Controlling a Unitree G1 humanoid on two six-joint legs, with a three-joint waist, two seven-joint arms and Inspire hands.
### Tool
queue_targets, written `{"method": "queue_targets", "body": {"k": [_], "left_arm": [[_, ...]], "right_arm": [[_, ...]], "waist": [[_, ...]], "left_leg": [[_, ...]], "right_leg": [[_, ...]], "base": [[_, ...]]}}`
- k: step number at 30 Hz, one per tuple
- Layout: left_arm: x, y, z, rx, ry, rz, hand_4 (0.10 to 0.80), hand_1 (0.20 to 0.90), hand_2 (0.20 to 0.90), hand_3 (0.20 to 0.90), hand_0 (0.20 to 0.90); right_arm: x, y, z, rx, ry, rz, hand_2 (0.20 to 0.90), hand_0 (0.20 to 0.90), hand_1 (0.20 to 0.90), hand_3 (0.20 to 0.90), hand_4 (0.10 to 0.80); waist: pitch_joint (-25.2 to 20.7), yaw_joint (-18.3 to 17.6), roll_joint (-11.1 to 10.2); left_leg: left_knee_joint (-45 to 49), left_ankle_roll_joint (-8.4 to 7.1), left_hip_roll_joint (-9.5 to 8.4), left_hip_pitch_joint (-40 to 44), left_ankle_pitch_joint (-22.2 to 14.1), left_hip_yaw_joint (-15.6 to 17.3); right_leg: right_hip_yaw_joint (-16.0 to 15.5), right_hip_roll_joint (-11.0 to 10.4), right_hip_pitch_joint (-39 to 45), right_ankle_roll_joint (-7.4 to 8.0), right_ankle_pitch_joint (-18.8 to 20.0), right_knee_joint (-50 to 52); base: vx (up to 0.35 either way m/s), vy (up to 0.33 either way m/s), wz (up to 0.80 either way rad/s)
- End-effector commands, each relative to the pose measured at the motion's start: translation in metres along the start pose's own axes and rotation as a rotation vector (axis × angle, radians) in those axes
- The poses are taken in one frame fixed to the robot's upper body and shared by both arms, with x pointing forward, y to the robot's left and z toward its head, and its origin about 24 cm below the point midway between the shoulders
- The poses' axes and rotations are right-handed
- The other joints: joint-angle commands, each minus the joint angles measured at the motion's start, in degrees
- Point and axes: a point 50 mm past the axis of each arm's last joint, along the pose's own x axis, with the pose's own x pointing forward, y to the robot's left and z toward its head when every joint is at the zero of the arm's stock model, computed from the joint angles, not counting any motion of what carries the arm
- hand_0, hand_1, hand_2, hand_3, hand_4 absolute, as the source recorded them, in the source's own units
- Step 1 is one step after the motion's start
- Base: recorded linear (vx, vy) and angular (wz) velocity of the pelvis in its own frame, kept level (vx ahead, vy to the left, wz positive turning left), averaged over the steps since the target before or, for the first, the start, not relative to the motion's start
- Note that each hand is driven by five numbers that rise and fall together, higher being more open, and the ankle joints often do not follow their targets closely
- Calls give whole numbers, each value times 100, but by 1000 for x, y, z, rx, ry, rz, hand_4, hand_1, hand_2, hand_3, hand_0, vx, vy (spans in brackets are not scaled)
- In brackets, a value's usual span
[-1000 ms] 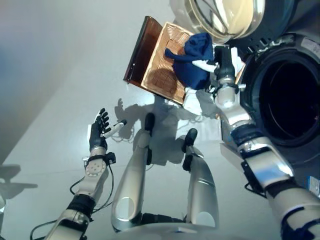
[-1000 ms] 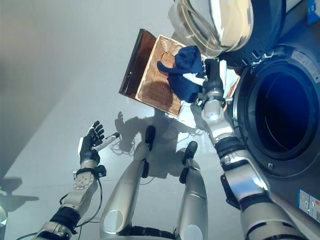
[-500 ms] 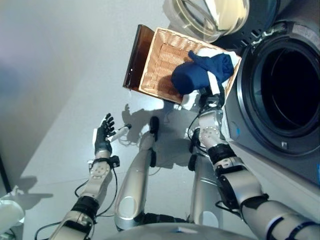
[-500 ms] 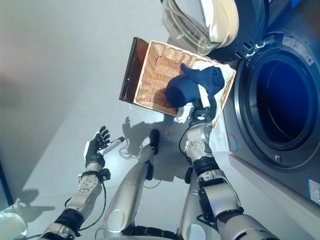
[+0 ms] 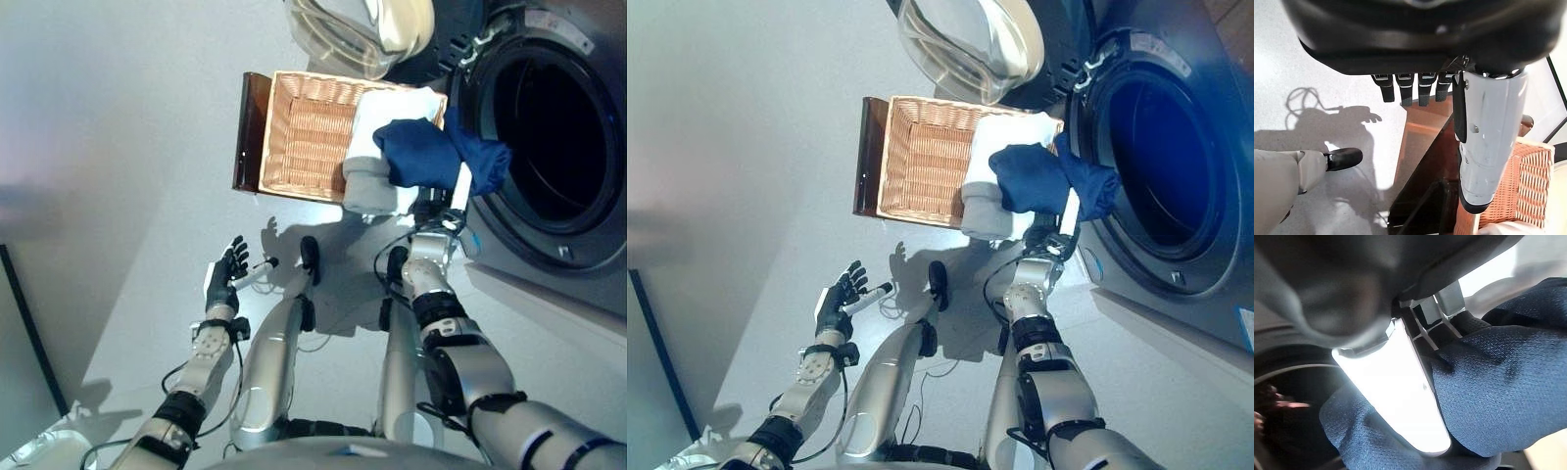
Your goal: Pick up the clothes and place them into the washing machine
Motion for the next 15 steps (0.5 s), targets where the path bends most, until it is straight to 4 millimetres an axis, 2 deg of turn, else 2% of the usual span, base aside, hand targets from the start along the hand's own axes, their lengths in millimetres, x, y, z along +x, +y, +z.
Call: {"method": "queue_targets", "body": {"k": [1,4,5,11,12,15], "left_arm": [[-10,-3,-4,-33,-21,-20,800,900,900,900,900],[-11,-4,-6,-36,-14,-28,800,900,900,900,900],[-13,-5,-8,-36,-9,-40,800,900,900,900,900],[-15,-7,-10,-35,-5,-61,800,900,900,900,900],[-16,-7,-11,-36,-3,-67,800,900,900,900,900],[-17,-8,-9,-37,-10,-77,800,900,900,900,900]], "right_arm": [[9,38,56,81,-212,179,200,200,200,200,300],[13,41,68,80,-249,181,200,200,200,200,300],[16,49,80,85,-286,192,200,200,200,200,300],[24,69,106,45,-356,215,200,200,200,200,300],[27,79,117,22,-385,224,200,200,200,200,300],[29,92,127,18,-409,245,200,200,200,200,300]], "waist": [[-233,-60,693],[-248,-90,757],[-276,-105,809],[-363,-111,913],[-397,-103,933],[-403,-94,960]], "left_leg": [[565,-412,-218,-358,-586,114],[537,-415,-220,-340,-575,137],[494,-419,-223,-314,-570,149],[455,-419,-222,-269,-573,190],[435,-416,-226,-242,-577,197],[430,-415,-216,-244,-582,210]], "right_leg": [[-28,12,97,-188,-337,123],[3,19,89,-191,-347,133],[19,16,83,-192,-357,136],[79,39,53,-203,-386,175],[82,44,51,-206,-396,178],[92,45,22,-206,-413,204]], "base": [[6,-10,-9],[6,-5,-5],[0,0,0],[14,-11,-3],[25,-20,-8],[18,-19,-6]]}}
